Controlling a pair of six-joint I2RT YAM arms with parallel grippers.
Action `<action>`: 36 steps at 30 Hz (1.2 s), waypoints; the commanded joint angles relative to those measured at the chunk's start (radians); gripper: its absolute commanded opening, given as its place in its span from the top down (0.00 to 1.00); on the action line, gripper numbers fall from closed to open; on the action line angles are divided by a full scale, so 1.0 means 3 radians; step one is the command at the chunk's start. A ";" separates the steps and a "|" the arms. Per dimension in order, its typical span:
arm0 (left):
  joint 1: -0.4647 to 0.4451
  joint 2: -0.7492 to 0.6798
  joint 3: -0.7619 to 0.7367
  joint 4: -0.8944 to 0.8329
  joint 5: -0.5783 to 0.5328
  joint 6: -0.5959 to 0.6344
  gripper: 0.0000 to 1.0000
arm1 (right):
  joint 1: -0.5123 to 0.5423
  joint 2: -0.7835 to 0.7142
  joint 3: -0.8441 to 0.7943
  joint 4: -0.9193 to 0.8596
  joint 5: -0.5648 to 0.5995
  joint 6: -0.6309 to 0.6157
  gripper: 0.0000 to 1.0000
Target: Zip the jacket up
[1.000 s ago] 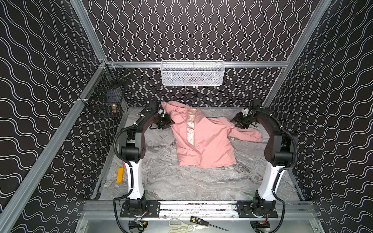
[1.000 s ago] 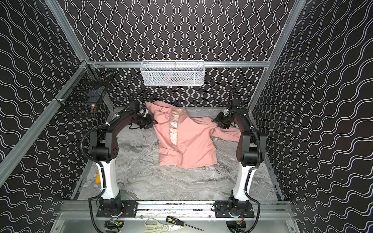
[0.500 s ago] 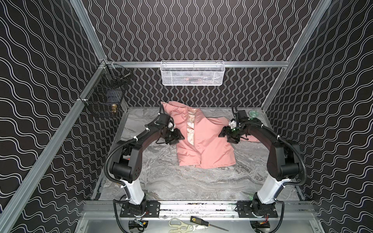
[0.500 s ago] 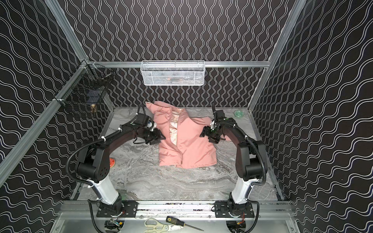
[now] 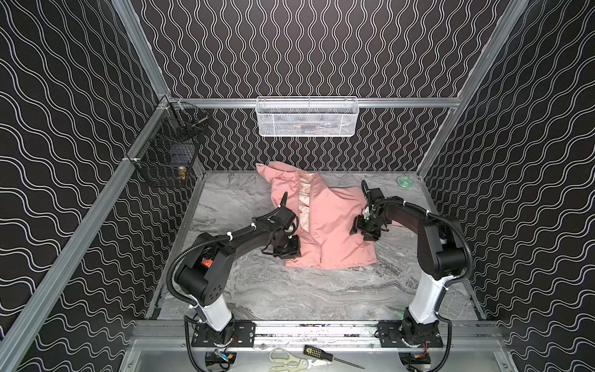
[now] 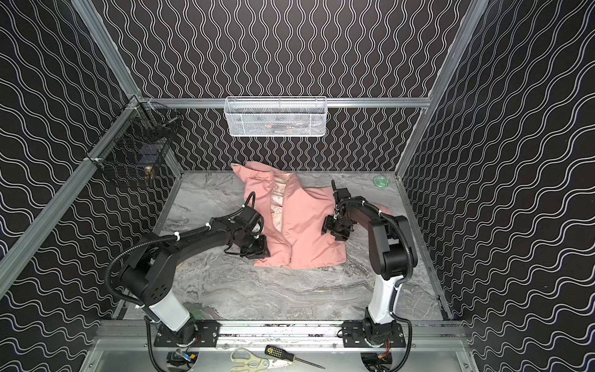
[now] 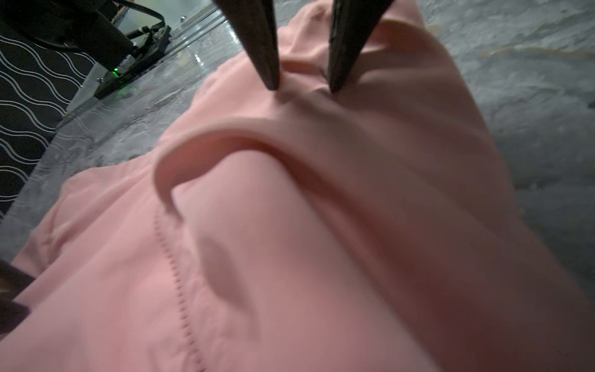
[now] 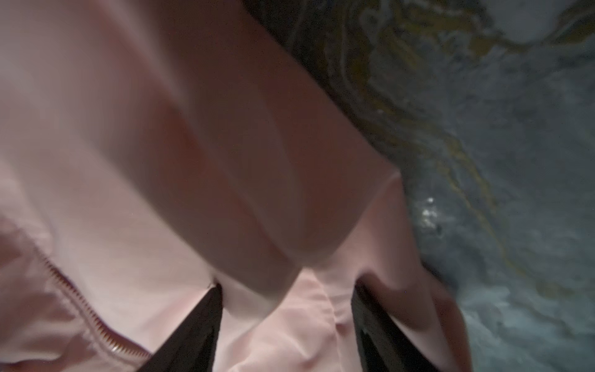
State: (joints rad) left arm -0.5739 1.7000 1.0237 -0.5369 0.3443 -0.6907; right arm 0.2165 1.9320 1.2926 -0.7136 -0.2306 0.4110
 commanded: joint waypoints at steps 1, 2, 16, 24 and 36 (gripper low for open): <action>-0.0017 -0.0009 -0.0147 0.0052 -0.0126 -0.0070 0.84 | 0.0006 0.0074 -0.0014 0.0022 0.0089 0.0054 0.45; -0.0016 -0.0015 -0.0194 0.0047 -0.0136 -0.0058 0.87 | 0.0000 0.0087 -0.0013 0.0026 0.0092 0.0053 0.47; 0.0366 -0.0350 -0.0833 -0.0160 -0.0294 0.0070 0.93 | -0.0271 -0.0046 -0.0148 0.0016 0.0159 -0.0028 0.47; 0.0744 -0.0420 -0.0585 -0.0441 -0.0300 0.0358 0.86 | -0.0329 -0.0404 -0.0187 -0.0068 0.0089 -0.0088 0.37; 0.0738 -0.0736 -0.0109 -0.0675 -0.0112 0.0355 0.72 | 0.0100 -0.1096 -0.0497 -0.0173 -0.0078 0.0072 0.33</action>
State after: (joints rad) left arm -0.3538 1.5040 0.9638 -0.6983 0.2916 -0.5987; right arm 0.2054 1.6302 1.1763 -0.7345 -0.2443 0.4038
